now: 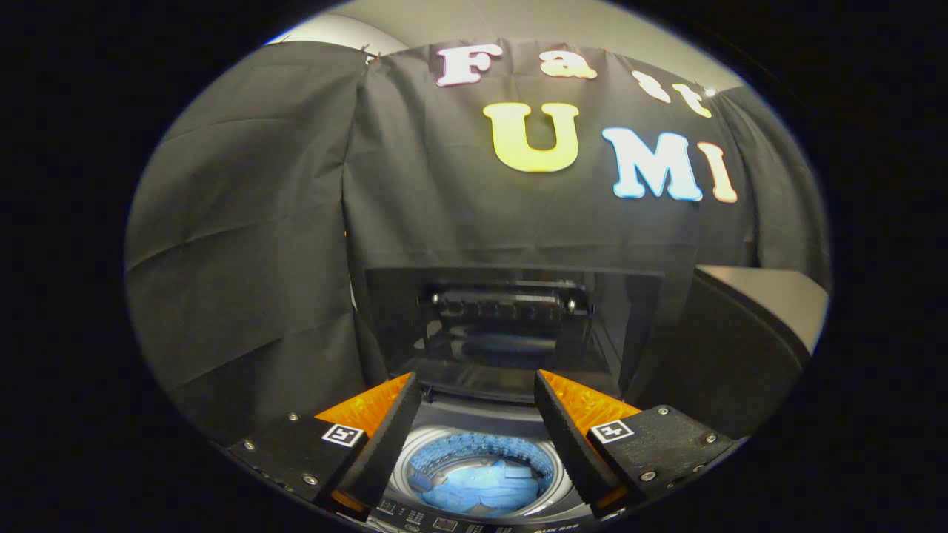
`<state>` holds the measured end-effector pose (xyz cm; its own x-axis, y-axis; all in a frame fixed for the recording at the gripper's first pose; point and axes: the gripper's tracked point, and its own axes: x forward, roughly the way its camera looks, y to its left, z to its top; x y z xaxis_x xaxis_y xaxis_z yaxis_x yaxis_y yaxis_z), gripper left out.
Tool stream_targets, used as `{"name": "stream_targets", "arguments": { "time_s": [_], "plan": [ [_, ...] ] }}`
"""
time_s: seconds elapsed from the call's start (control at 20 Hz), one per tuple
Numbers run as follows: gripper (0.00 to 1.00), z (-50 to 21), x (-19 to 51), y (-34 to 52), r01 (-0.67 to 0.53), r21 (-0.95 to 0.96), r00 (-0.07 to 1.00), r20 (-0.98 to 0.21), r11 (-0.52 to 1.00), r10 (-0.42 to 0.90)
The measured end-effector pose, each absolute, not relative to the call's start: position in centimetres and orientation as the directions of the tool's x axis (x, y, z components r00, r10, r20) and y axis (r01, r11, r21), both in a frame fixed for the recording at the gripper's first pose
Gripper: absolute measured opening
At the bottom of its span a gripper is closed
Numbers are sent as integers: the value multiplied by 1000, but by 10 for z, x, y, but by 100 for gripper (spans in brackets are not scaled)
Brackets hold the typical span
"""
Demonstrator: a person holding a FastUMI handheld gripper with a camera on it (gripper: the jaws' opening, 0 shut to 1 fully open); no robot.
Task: Put the clothes into the washing machine and then close the washing machine lid.
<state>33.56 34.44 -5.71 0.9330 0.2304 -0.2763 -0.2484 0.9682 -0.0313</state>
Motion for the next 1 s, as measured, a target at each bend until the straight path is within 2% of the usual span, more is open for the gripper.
{"name": "stream_targets", "arguments": {
  "time_s": [0.45,0.7,1.0],
  "plan": [
    [95,2,379,354,-205,-35,971,-132,978,199],
    [95,25,414,359,-181,-26,979,-102,983,178],
    [95,28,463,369,-163,-33,980,-125,986,158]
  ]
}}
